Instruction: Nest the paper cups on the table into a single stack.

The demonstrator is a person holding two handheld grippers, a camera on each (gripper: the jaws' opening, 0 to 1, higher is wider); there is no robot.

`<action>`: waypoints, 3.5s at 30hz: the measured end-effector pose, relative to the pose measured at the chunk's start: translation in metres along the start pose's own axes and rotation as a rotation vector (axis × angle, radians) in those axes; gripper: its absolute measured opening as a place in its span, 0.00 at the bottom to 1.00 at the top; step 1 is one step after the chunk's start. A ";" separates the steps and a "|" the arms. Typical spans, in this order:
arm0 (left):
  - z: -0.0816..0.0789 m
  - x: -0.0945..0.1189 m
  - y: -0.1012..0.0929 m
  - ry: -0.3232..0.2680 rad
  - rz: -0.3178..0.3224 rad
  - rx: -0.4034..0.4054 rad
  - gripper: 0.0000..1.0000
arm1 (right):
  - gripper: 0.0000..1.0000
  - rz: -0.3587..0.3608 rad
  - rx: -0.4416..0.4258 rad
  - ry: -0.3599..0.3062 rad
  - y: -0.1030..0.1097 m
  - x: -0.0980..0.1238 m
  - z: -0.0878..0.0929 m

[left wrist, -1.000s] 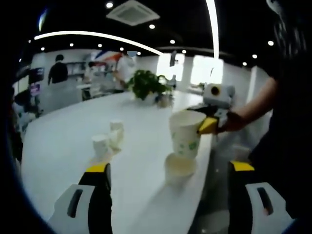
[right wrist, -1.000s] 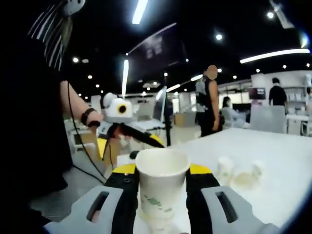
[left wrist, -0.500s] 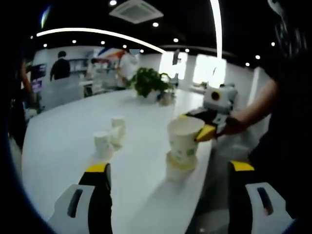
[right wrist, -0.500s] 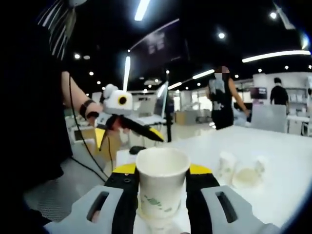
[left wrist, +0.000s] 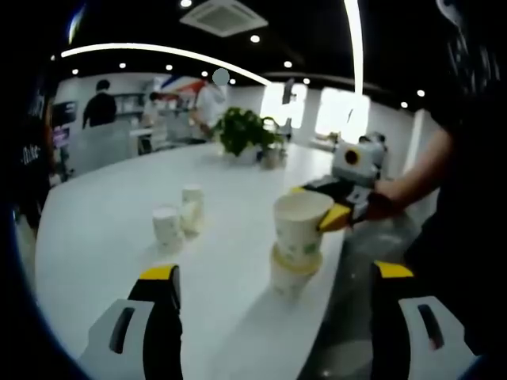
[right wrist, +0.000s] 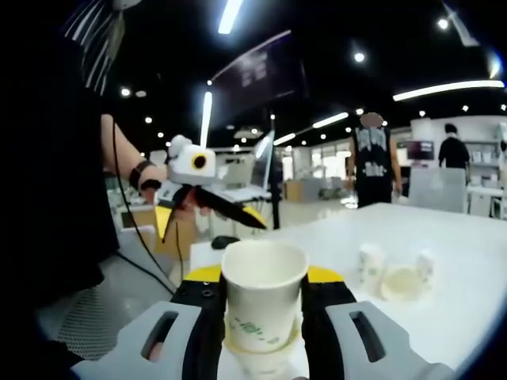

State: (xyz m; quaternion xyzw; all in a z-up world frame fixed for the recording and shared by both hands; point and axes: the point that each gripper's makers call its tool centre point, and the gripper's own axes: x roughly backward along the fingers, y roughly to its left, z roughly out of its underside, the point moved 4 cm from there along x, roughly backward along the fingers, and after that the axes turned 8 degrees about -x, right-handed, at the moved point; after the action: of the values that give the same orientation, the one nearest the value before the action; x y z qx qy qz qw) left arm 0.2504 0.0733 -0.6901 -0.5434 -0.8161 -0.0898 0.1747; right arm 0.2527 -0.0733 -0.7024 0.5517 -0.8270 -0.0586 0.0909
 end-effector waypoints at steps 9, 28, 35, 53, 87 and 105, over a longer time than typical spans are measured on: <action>0.001 -0.002 0.000 0.009 0.002 0.002 0.98 | 0.34 0.003 0.007 0.037 -0.003 -0.002 0.012; 0.002 -0.004 -0.001 0.021 0.001 0.005 0.98 | 0.36 0.013 0.050 0.121 -0.005 -0.003 0.026; 0.002 -0.002 0.000 0.017 -0.005 0.006 0.98 | 0.40 0.027 0.027 0.149 -0.007 -0.001 0.031; 0.006 -0.003 -0.004 0.025 -0.007 0.025 0.98 | 0.65 0.055 -0.039 0.169 -0.007 -0.002 0.038; 0.005 0.007 0.027 -0.009 -0.088 0.049 0.98 | 0.77 0.260 -0.140 -0.003 -0.070 0.022 -0.041; 0.009 0.020 0.042 -0.022 -0.165 0.064 0.98 | 0.86 0.372 -0.133 0.061 -0.108 0.035 -0.052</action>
State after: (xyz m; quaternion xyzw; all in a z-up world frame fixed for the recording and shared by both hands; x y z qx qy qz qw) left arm 0.2809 0.1098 -0.6930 -0.4694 -0.8625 -0.0718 0.1751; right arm 0.3484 -0.1475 -0.6698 0.3835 -0.9059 -0.0786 0.1617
